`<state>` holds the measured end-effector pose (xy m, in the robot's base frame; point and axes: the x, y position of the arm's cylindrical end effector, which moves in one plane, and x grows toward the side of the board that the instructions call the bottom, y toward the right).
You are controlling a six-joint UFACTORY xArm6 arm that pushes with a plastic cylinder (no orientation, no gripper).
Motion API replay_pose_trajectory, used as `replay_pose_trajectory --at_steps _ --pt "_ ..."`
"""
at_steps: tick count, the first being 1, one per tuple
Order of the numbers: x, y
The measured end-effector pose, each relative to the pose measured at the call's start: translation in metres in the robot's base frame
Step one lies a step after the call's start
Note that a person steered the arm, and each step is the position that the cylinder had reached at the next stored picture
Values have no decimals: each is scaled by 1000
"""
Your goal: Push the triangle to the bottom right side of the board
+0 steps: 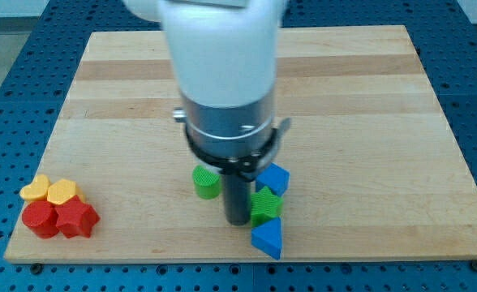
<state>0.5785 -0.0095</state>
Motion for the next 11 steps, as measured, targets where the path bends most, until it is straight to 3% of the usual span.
replay_pose_trajectory --at_steps 2,3,5,6,7,8,9,10,11 --pt "40 -42" --pt "40 -39" --pt "40 129" --pt "40 155" --pt "40 148" --pt "31 96" --pt "-2 106" --pt "-7 161" --pt "-1 157"
